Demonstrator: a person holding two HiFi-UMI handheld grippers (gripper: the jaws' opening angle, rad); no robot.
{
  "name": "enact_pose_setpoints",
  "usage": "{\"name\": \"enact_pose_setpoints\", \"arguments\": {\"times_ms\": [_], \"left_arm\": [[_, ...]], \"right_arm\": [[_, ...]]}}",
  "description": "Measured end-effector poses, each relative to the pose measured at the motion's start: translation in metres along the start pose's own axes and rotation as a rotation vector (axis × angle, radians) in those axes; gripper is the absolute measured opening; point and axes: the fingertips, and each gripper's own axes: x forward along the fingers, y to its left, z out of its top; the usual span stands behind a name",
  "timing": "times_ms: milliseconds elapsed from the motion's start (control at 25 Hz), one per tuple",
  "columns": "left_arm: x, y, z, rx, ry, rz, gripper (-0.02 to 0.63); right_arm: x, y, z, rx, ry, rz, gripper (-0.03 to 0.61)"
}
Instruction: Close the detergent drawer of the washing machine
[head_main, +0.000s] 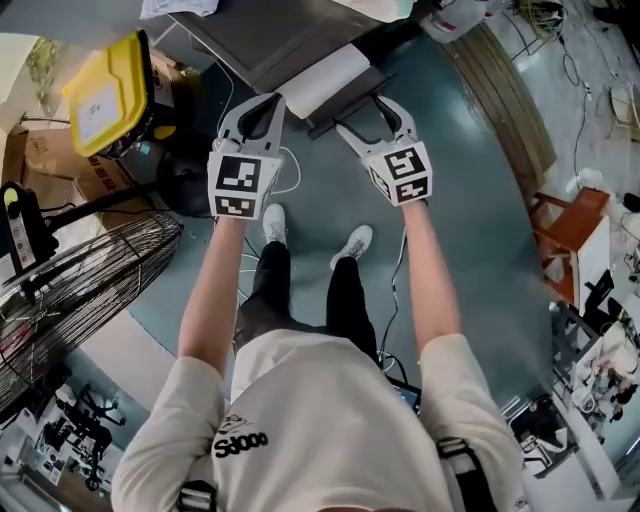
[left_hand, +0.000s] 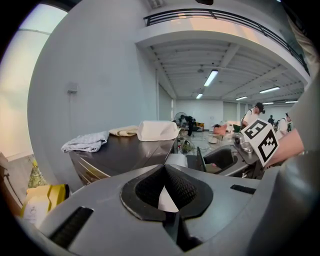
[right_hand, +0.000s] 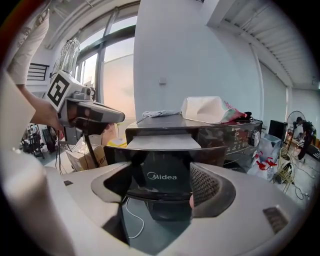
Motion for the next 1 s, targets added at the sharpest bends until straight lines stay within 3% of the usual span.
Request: {"name": "enact_pose_setpoints", "arguments": {"times_ms": [520, 1000], "left_arm": [[-0.011, 0.019, -0.009, -0.008, 0.002, 0.015, 0.018], [-0.017, 0.025, -0.018, -0.048, 0.014, 0.048, 0.018]], "right_arm": [[0.043, 0.009, 0.024, 0.024, -0.063, 0.001, 0.321], [0.079, 0.003, 0.046, 0.03, -0.06, -0.009, 0.333]]}}
